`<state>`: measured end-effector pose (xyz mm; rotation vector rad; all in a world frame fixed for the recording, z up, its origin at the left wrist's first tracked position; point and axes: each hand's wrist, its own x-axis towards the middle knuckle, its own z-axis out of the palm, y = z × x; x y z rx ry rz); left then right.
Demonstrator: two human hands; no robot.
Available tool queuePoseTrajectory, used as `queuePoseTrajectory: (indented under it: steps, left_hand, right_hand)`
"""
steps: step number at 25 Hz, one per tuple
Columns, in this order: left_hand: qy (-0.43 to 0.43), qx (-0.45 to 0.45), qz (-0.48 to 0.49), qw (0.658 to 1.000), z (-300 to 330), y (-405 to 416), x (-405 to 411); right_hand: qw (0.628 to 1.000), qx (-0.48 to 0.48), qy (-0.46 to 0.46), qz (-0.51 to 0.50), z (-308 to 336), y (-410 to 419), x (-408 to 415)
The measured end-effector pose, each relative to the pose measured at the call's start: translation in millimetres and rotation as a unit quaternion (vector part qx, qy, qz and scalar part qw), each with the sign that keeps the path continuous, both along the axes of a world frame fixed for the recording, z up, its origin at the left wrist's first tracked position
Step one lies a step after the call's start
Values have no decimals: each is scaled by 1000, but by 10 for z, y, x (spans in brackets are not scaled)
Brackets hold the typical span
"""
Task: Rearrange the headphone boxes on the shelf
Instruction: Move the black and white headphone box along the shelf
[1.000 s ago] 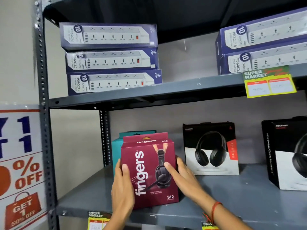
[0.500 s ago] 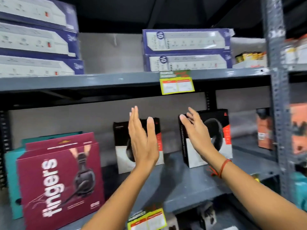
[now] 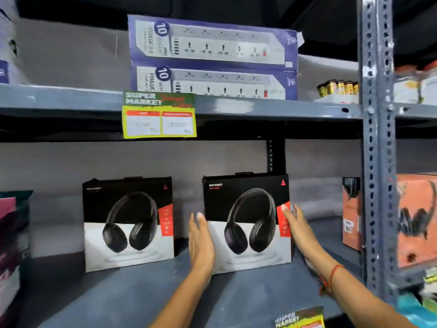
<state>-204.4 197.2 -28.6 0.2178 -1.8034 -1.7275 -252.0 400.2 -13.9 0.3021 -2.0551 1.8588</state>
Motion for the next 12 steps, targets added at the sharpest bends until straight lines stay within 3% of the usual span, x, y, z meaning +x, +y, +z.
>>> queuePoseTrajectory:
  steps: [5,8,12]
  left_hand:
    - [30,-25,8,999,-73,162,-93]
    - [-14,-10,43,999,13,134,-35]
    - [-82,-106,110,985,361,-104,234]
  right_hand:
    - [998,5,4,61,-105,152,-360]
    - [996,55,17,65,33,225,-241]
    - [990,128,48,35,231,254,-190]
